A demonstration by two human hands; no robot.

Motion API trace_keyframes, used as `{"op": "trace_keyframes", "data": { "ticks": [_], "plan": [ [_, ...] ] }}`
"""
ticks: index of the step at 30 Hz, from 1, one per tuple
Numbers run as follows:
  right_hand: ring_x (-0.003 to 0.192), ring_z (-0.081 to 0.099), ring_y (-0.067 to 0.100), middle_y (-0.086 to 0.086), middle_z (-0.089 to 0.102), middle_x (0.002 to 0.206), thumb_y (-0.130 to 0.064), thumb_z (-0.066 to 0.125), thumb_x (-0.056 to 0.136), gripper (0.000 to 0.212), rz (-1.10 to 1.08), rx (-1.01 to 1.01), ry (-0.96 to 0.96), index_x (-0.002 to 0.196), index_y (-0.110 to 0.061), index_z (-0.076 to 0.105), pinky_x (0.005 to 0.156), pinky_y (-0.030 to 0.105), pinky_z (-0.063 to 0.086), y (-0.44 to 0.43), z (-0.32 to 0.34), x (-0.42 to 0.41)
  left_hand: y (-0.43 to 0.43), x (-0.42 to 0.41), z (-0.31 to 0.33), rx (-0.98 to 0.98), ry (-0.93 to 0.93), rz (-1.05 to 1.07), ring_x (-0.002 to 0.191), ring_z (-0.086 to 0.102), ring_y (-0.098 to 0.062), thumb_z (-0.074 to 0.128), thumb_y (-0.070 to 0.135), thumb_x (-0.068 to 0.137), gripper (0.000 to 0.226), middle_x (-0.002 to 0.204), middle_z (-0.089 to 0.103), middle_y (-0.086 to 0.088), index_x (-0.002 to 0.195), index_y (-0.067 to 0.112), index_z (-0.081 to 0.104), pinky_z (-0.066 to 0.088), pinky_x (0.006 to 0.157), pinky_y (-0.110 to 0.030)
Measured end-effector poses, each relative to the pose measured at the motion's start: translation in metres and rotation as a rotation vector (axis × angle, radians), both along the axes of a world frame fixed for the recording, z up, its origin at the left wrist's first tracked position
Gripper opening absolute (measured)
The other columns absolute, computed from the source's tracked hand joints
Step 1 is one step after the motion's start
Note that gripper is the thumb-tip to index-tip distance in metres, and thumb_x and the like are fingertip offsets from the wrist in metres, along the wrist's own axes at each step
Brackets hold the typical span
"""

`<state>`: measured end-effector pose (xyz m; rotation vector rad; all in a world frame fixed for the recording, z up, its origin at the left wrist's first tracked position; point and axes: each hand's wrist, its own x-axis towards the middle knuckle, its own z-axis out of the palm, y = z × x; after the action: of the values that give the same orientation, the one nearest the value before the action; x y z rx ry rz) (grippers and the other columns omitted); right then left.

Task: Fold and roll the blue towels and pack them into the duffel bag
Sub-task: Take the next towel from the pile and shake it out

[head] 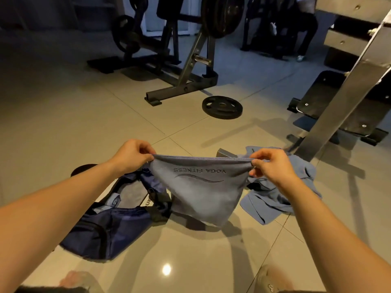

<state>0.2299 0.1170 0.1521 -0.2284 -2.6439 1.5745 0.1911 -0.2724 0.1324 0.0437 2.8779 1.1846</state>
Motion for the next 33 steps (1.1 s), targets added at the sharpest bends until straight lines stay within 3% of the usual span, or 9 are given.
{"op": "trace_keyframes", "data": {
  "ticks": [4,6,13,16,20,22,26,30,33],
  "plan": [
    [0.070,0.073,0.033,0.024,0.069,0.083,0.008,0.055,0.097,0.013,-0.007,-0.317,-0.076,0.099,0.003,0.066,0.066,0.036,0.063,0.008,-0.011,0.003,0.006,0.004,-0.005,0.144,-0.084,0.032,0.056,0.064,-0.010,0.066,-0.004,0.093,0.007,0.073,0.071,-0.012,0.093,0.000,0.071,0.045,0.047,-0.013],
    [0.071,0.072,0.034,0.024,0.069,0.081,0.008,0.056,0.096,0.012,0.001,-0.391,-0.115,0.099,0.004,0.066,0.069,0.037,0.064,0.012,-0.015,0.005,0.003,0.006,-0.011,0.266,-0.160,0.051,0.054,0.065,-0.010,0.062,-0.008,0.094,0.007,0.070,0.070,-0.014,0.097,-0.004,0.068,0.047,0.047,-0.015],
    [0.072,0.070,0.034,0.030,0.069,0.092,0.009,0.053,0.097,0.016,-0.075,-0.322,-0.156,0.104,0.006,0.067,0.069,0.038,0.063,0.013,-0.028,0.002,0.009,0.002,-0.029,0.465,-0.251,0.052,0.061,0.070,-0.017,0.058,-0.005,0.099,0.009,0.081,0.067,-0.023,0.102,-0.001,0.065,0.058,0.057,-0.022],
    [0.080,0.072,0.038,0.029,0.069,0.091,0.010,0.053,0.096,0.015,-0.146,-0.387,-0.145,0.101,0.006,0.066,0.070,0.038,0.064,0.012,-0.024,0.001,0.014,-0.004,-0.033,0.464,-0.227,0.047,0.065,0.070,-0.021,0.055,-0.002,0.101,0.011,0.080,0.067,-0.022,0.105,-0.001,0.065,0.059,0.058,-0.025],
    [0.075,0.073,0.034,0.028,0.069,0.093,0.007,0.051,0.097,0.015,-0.204,-0.364,-0.265,0.104,0.005,0.064,0.061,0.035,0.064,0.016,-0.029,0.000,0.027,-0.007,-0.033,0.410,-0.118,0.064,0.063,0.069,-0.019,0.050,0.000,0.104,0.015,0.077,0.066,-0.016,0.100,0.003,0.064,0.061,0.059,-0.025],
    [0.078,0.074,0.036,0.029,0.070,0.093,0.006,0.049,0.097,0.016,-0.253,-0.338,-0.286,0.103,0.005,0.064,0.069,0.040,0.064,0.015,-0.036,-0.004,0.035,-0.011,-0.035,0.391,-0.074,0.068,0.065,0.068,-0.020,0.048,0.001,0.104,0.015,0.080,0.066,-0.017,0.101,0.001,0.064,0.061,0.063,-0.028],
    [0.087,0.073,0.039,0.030,0.069,0.099,0.009,0.052,0.095,0.014,-0.299,-0.376,-0.132,0.092,0.003,0.065,0.081,0.042,0.062,0.012,-0.037,-0.016,0.044,-0.019,-0.032,0.450,-0.007,0.100,0.081,0.069,-0.024,0.049,0.000,0.104,0.017,0.094,0.069,-0.018,0.100,0.003,0.065,0.061,0.078,-0.031],
    [0.086,0.073,0.033,0.022,0.071,0.091,0.012,0.054,0.091,0.018,-0.295,-0.438,0.005,0.087,0.003,0.069,0.070,0.029,0.061,0.018,-0.018,-0.014,0.046,-0.018,-0.016,0.490,0.044,0.108,0.083,0.068,-0.020,0.048,-0.004,0.101,0.022,0.090,0.070,-0.013,0.093,0.003,0.068,0.058,0.075,-0.021],
    [0.079,0.072,0.035,0.023,0.070,0.089,0.011,0.055,0.087,0.014,-0.347,-0.437,0.014,0.086,0.005,0.068,0.062,0.028,0.060,0.018,-0.013,0.001,0.047,-0.006,-0.011,0.484,-0.044,0.046,0.081,0.062,-0.027,0.044,-0.011,0.090,0.031,0.079,0.067,-0.014,0.074,0.005,0.065,0.055,0.082,-0.040]
  ]
}}
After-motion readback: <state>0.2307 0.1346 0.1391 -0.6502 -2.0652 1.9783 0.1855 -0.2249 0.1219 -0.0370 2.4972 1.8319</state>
